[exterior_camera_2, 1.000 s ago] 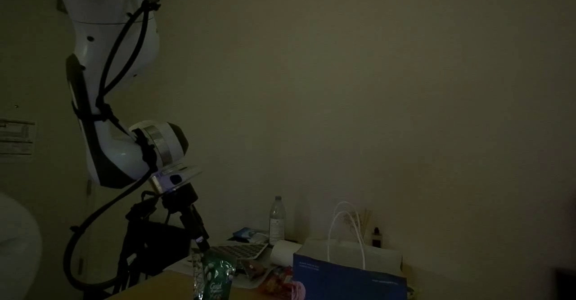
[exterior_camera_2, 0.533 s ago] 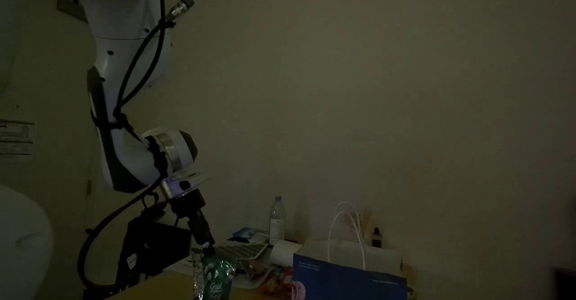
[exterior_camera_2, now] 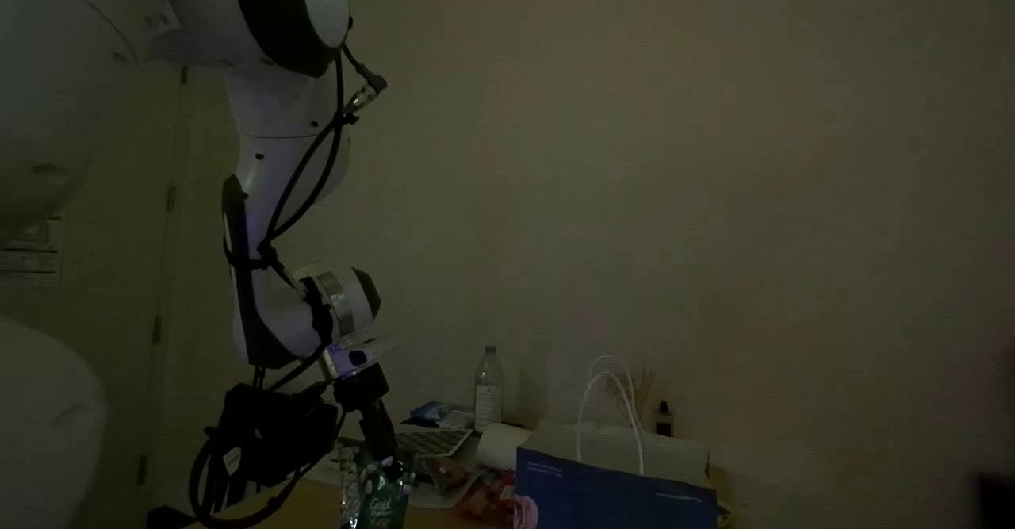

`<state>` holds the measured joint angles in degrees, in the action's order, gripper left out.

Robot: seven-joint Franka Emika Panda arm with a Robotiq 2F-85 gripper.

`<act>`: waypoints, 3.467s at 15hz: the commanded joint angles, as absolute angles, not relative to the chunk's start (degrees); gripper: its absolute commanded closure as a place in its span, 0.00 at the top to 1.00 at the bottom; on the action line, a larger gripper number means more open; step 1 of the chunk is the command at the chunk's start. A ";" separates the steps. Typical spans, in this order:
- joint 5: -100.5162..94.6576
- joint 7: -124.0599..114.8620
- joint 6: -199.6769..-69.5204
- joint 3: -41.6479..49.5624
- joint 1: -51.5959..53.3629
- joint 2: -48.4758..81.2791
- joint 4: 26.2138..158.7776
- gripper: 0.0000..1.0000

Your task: Pick up the plastic and put in the paper bag

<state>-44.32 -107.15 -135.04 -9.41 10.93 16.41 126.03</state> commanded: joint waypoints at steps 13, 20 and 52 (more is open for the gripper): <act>-43.75 -113.57 -131.12 -5.56 16.62 6.71 128.85 0.02; -43.00 -113.02 -129.68 -8.01 14.90 3.99 128.50 0.11; -35.68 -91.72 -135.16 -8.45 16.45 19.64 115.91 1.00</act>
